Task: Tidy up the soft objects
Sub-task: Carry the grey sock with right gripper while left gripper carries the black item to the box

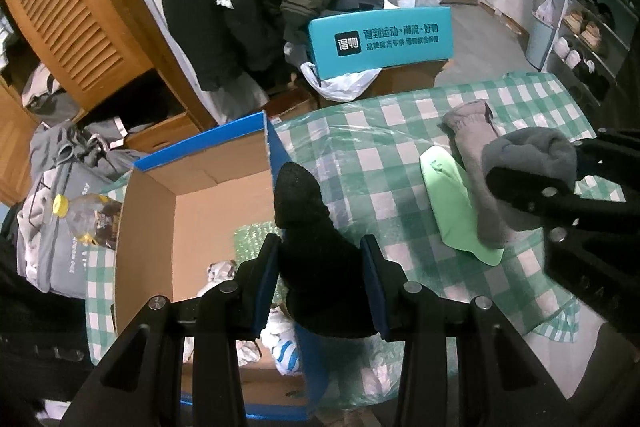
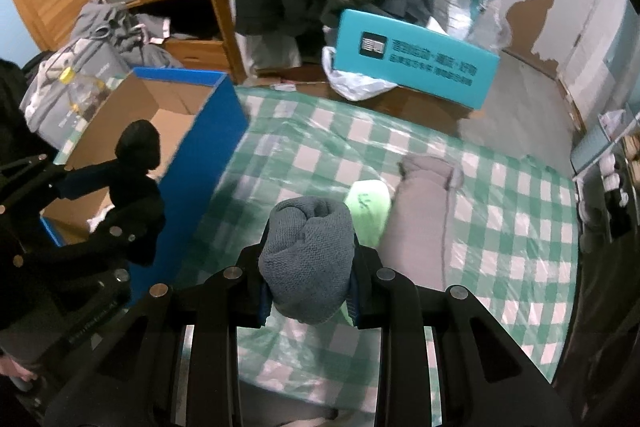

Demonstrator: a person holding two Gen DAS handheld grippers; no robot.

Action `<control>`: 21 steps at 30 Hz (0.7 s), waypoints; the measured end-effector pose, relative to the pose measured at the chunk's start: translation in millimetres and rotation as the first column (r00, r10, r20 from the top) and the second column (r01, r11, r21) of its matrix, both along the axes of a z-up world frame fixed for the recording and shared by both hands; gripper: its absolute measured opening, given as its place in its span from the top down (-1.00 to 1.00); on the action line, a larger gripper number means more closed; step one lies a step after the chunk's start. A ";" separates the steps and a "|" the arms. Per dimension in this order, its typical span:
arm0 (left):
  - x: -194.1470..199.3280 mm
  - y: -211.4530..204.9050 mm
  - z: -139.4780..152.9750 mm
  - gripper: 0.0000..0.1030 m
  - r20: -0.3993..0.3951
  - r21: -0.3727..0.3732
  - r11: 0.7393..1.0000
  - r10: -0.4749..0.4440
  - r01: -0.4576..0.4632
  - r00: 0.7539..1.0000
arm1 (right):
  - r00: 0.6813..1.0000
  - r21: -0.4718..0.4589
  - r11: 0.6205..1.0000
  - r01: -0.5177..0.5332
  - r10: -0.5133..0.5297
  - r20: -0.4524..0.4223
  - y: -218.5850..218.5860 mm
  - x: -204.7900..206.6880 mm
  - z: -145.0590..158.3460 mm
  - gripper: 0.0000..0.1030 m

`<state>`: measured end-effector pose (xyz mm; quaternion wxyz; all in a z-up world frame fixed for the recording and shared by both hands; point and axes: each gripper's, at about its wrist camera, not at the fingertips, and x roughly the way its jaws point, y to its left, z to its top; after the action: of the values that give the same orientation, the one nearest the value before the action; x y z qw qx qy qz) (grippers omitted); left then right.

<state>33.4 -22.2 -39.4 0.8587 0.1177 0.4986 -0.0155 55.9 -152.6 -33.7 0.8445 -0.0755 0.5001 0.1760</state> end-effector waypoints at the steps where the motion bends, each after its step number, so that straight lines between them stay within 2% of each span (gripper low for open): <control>1: -1.1 2.4 1.1 0.21 0.004 0.002 1.000 0.003 -0.003 1.000 | 1.000 0.001 1.000 -0.006 0.006 0.001 3.8 -0.4 0.5 0.48; 6: -5.8 18.1 5.0 0.21 0.020 0.018 0.999 0.027 -0.027 0.999 | 0.999 0.000 0.999 -0.043 0.043 0.004 24.9 -3.4 2.9 0.48; 21: -11.9 82.1 -0.2 0.21 0.017 -0.002 0.991 0.133 -0.132 0.991 | 0.992 -0.006 0.992 -0.129 0.129 0.014 84.9 -3.3 9.2 0.48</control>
<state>21.6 60.0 -39.6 0.8621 0.0839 0.4979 0.0422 52.6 -67.6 -24.6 0.8348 -0.1114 0.4885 0.2284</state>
